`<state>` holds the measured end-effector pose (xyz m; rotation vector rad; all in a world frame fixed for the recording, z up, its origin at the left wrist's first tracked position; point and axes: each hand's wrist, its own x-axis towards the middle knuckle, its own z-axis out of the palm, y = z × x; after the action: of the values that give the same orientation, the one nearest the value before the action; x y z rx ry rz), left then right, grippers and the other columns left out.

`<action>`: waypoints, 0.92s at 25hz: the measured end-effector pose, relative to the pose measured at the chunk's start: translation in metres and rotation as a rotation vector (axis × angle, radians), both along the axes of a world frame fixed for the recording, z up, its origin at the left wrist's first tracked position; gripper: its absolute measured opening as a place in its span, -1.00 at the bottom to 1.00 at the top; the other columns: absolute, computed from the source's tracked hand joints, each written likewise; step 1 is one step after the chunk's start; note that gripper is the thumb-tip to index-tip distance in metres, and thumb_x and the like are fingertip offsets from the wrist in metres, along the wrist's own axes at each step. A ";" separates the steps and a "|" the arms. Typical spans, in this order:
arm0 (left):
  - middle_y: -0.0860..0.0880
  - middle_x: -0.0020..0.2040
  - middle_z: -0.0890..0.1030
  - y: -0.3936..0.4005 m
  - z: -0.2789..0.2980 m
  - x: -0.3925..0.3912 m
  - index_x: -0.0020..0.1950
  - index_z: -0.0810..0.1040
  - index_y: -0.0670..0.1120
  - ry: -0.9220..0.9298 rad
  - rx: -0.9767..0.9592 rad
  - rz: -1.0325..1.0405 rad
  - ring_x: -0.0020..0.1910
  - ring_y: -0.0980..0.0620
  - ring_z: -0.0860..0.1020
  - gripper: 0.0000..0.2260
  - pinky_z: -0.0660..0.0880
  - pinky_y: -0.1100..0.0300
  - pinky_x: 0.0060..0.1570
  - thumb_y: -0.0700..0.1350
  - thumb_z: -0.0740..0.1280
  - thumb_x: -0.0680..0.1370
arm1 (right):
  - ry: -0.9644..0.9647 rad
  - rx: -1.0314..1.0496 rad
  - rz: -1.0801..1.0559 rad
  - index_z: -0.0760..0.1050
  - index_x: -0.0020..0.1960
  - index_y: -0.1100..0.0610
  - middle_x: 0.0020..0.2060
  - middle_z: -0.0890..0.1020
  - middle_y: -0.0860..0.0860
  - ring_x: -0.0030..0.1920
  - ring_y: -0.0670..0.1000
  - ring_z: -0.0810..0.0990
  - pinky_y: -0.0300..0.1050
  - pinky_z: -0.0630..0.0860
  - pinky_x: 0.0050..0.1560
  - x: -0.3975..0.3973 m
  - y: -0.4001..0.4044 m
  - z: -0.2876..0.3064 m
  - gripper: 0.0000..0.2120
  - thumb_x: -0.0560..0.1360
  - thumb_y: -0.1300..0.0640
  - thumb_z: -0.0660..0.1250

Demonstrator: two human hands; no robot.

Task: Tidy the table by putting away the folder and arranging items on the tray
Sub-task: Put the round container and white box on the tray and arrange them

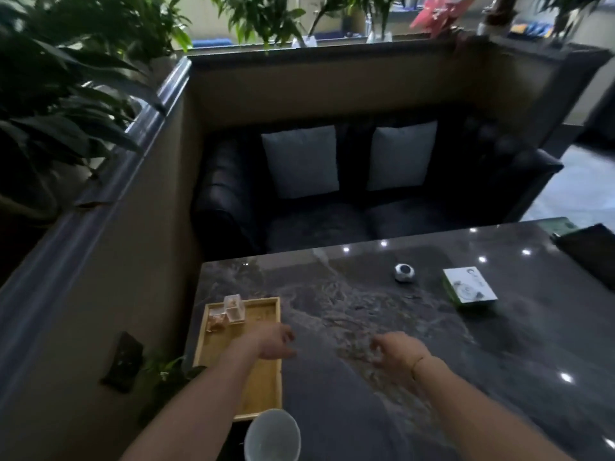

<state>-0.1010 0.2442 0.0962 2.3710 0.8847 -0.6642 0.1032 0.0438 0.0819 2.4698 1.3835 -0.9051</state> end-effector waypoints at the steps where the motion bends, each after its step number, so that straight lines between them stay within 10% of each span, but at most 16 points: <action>1: -0.04 0.24 0.58 -0.012 0.000 0.010 0.32 0.50 -0.03 0.000 -0.009 -0.036 0.19 -0.03 0.53 -0.57 0.41 0.22 0.08 0.09 0.39 0.50 | -0.008 -0.003 -0.017 0.41 0.32 -0.03 0.29 0.53 0.03 0.27 0.10 0.49 0.02 0.49 0.21 0.008 -0.018 0.003 -0.63 0.55 -0.12 0.25; 23: -0.04 0.14 0.62 -0.187 -0.017 0.157 0.20 0.55 0.01 0.123 0.068 -0.507 0.10 -0.07 0.56 -0.64 0.50 0.10 0.06 0.10 0.38 0.44 | -0.075 -0.061 -0.233 0.41 0.33 -0.06 0.21 0.56 0.02 0.21 0.10 0.52 0.03 0.51 0.09 0.097 -0.289 -0.005 -0.62 0.54 -0.12 0.24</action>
<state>0.0559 0.0573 0.0793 2.6601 0.3473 -0.9941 0.2002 -0.2448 0.0768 2.6267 1.0444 -0.8735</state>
